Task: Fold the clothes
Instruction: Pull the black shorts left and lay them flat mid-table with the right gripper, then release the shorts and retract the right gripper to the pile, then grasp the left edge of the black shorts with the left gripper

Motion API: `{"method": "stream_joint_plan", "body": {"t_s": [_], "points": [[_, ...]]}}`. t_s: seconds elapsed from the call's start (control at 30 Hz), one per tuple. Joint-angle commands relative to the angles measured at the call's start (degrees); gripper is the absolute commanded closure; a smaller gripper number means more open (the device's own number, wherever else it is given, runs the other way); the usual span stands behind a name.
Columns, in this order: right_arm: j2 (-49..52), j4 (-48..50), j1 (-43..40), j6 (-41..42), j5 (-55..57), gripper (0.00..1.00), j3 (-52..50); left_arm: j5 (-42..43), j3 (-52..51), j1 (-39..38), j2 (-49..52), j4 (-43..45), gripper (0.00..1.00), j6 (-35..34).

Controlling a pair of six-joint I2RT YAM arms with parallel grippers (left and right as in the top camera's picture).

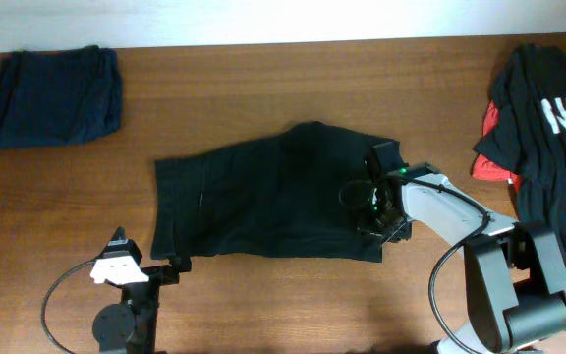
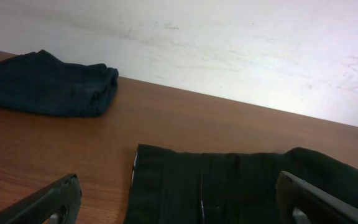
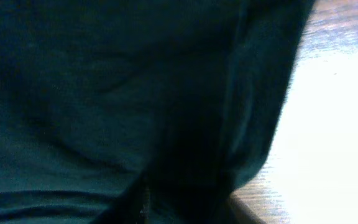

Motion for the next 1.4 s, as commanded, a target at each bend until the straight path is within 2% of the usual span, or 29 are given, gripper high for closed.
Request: {"method": "stream_joint_plan", "body": {"t_s": [0.0,0.13,0.17,0.2,0.23,0.37,0.47,0.53,0.57,0.7,0.9,0.93,0.97,1.0,1.13,1.2,1.27,1.33,1.37], "points": [[-0.17,-1.14,-1.64,0.44,6.6,0.96,0.02,0.0,-0.46,-0.17,-0.28,0.11,0.01,0.92],[-0.17,-12.31,-10.12,-0.26,12.72,0.96,10.82,0.0,-0.46,-0.17,-0.28,0.11,0.01,0.92],[-0.17,-14.19,-11.3,-0.46,14.12,0.88,12.76,0.0,-0.46,-0.17,-0.28,0.11,0.01,0.92],[-0.17,-15.47,-11.87,-2.56,14.12,0.58,14.47,0.0,-0.46,-0.17,-0.28,0.11,0.01,0.92],[-0.17,-15.87,-11.89,-3.93,14.19,0.01,15.67,0.0,-0.46,-0.17,-0.28,0.11,0.01,0.92],[-0.17,-20.26,-11.91,-3.96,16.46,0.01,23.34,0.0,-0.46,-0.17,-0.28,0.11,0.01,0.92],[-0.17,-23.43,-12.7,-3.67,28.74,0.01,31.17,0.0,-0.46,-0.17,-0.28,0.11,0.01,0.92],[-0.17,-22.18,-16.28,-3.17,28.65,0.01,31.45,0.0,-0.46,-0.17,-0.28,0.11,0.01,0.92],[-0.15,-22.08,-20.11,0.02,28.63,0.01,31.36,0.0,-0.46,-0.17,-0.28,0.11,0.01,0.92],[-0.15,-20.28,-30.6,0.85,26.97,0.01,31.36,0.0,-0.46,-0.17,-0.28,0.11,0.01,0.92],[-0.15,-19.47,-32.76,0.85,26.97,0.01,31.36,0.22,-0.46,-0.17,-0.28,0.17,0.01,0.66],[-0.15,-19.47,-32.76,0.85,26.97,0.01,31.36,1.73,-0.42,-0.17,-0.28,0.31,0.01,0.39],[-0.15,-19.47,-32.76,0.85,26.95,0.01,31.36,13.07,-0.37,-0.17,-0.28,1.07,0.01,-7.52],[-0.15,-19.47,-32.76,0.85,26.95,0.01,31.36,18.56,-0.37,-0.17,-0.28,1.44,0.01,-9.94],[-0.15,-19.47,-32.76,0.85,26.97,0.01,31.36,28.35,-0.24,-0.17,-0.28,6.6,0.01,-12.66],[-0.15,-19.47,-32.76,0.85,26.97,0.01,31.36,28.37,1.6,-0.17,0.55,5.18,0.01,-9.6],[-0.15,-19.47,-32.76,0.85,26.95,0.01,31.36,27.61,7.76,-0.17,4.46,-0.33,0.01,-4.11],[-0.15,-19.47,-32.76,0.85,26.97,0.01,31.36,24.52,19.32,-0.17,14.29,-10.62,0.01,2.4],[-0.15,-19.47,-32.76,0.85,26.97,0.01,31.36,24.22,23.06,-0.17,18.27,-12.79,0.01,3.06]]}}
